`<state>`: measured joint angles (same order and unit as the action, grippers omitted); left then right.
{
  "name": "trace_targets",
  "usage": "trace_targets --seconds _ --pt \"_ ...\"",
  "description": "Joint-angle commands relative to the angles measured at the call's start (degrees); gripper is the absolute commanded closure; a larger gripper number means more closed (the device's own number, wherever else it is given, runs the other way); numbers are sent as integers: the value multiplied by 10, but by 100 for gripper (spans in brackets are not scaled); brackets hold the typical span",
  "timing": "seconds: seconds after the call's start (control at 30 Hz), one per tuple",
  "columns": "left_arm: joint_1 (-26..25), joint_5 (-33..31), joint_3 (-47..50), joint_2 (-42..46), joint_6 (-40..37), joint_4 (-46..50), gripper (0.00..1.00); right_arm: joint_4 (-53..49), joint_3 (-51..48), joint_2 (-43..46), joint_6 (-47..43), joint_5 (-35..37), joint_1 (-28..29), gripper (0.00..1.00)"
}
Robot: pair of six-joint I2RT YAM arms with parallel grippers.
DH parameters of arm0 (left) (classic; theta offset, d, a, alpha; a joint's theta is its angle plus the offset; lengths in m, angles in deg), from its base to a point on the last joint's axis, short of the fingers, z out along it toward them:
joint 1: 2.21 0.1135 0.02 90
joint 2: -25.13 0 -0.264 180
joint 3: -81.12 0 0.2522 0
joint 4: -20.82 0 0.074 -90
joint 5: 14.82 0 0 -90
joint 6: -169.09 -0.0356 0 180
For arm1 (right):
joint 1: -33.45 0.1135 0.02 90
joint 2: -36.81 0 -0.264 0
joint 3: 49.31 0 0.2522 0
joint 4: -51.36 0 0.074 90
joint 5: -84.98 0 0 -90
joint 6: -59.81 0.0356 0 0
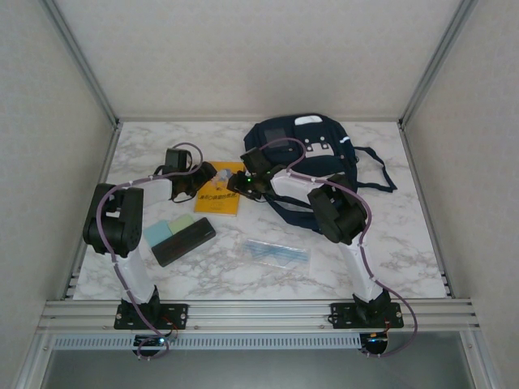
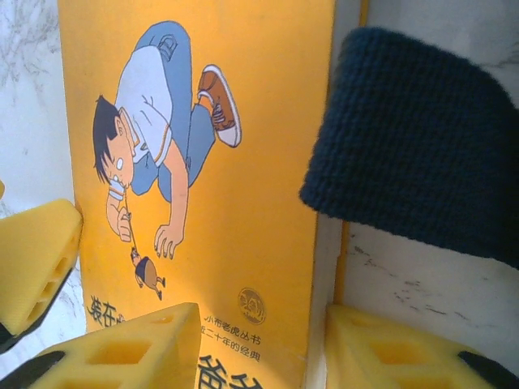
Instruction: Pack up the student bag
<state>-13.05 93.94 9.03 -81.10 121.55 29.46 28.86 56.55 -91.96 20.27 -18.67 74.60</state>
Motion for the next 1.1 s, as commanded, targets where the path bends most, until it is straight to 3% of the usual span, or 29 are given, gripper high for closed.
trace_targets --seconds 0.0,0.43,0.87,0.97,1.07 --pt "-6 4 24 -9 6 61 30 63 -8 37 13 -51 14 59" --pt "-7 4 25 -5 7 57 30 47 -18 71 13 -35 14 60" --pt "-6 7 24 8 4 66 30 58 11 26 34 -60 14 80" --pt "-6 7 23 17 4 69 30 52 14 24 33 -60 14 90" --pt "-4 1 18 28 -4 81 30 40 17 28 31 -55 13 91"
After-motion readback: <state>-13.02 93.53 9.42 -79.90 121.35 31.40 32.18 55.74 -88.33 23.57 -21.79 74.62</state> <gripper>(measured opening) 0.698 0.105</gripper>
